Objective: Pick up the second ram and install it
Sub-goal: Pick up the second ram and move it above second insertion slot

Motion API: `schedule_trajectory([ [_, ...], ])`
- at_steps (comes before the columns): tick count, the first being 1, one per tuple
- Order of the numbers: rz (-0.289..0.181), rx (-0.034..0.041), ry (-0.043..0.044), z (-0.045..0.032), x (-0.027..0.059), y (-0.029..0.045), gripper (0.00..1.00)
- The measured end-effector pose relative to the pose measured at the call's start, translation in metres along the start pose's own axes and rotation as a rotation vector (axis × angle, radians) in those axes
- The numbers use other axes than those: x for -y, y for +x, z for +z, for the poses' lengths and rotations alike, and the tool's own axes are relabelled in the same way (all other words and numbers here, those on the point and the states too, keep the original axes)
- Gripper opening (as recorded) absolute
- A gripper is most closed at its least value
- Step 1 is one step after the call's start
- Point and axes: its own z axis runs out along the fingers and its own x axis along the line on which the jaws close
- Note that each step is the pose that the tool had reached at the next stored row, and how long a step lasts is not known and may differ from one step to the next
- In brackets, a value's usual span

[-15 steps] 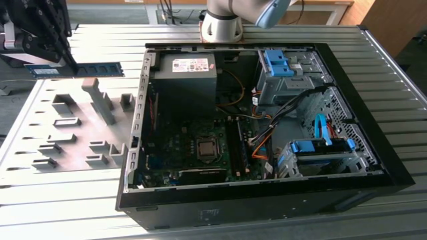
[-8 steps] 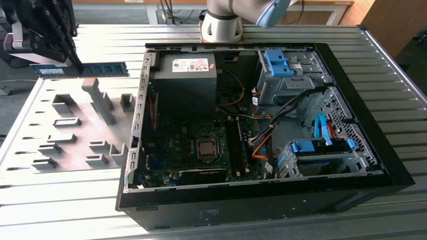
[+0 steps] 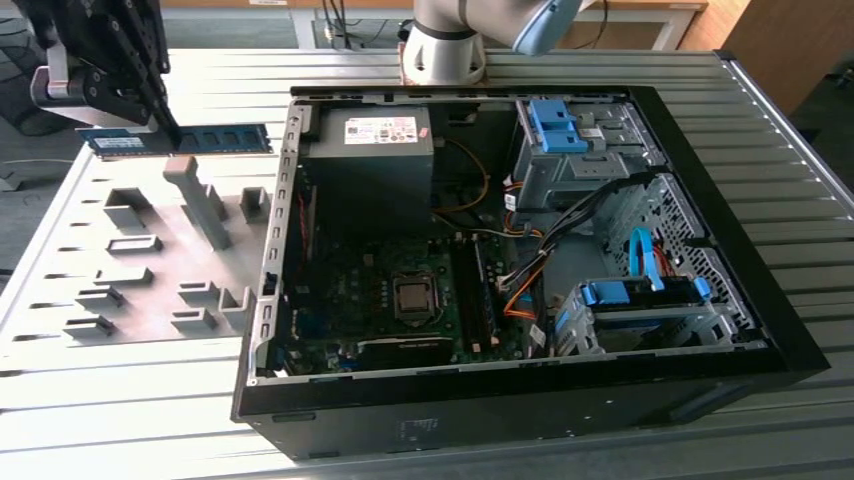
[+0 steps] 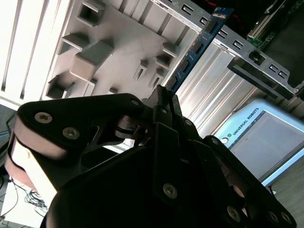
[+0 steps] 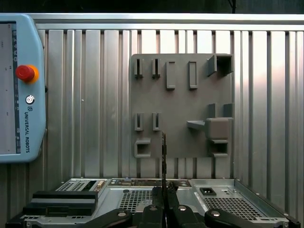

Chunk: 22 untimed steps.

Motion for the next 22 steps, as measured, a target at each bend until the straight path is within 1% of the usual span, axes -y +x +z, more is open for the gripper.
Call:
schedule_trajectory([
  [8,0.000,0.0000,0.0000,0.0001,0.0103,-0.0001,0.14],
  [22,0.000,0.0000,0.0000,0.0004,0.0258,-0.0003,0.14],
])
